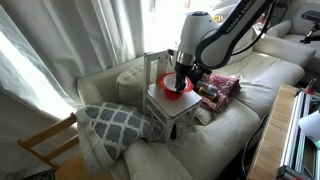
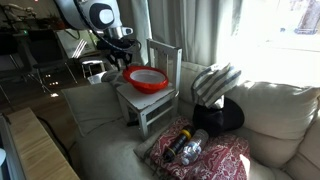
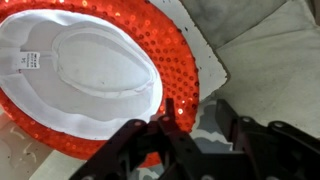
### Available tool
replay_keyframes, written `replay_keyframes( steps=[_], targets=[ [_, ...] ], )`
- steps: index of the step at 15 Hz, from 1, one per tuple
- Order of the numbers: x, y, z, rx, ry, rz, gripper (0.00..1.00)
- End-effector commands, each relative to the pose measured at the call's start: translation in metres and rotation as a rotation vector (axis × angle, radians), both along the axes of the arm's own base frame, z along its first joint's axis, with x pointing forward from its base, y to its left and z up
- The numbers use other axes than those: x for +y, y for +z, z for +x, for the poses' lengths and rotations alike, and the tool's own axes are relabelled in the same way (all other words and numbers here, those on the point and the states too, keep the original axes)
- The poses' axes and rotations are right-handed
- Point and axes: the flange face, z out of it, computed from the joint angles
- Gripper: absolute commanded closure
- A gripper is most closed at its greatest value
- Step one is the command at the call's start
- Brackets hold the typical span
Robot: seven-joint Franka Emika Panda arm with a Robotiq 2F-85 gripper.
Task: Pick up the red hat and turn it upside down on the chair, pick up the striped towel and put it in the red hat
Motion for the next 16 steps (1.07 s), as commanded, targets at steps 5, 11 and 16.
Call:
replay_keyframes(
  steps=[5, 11, 16],
  targets=[
    [-0.016, 0.035, 0.006, -0.006, 0.049, 0.022, 0.0],
    [-0.118, 0.092, 0.019, -0.004, 0.093, -0.02, 0.0],
    [-0.176, 0.106, 0.029, -0.026, 0.082, -0.048, 0.0]
  ],
)
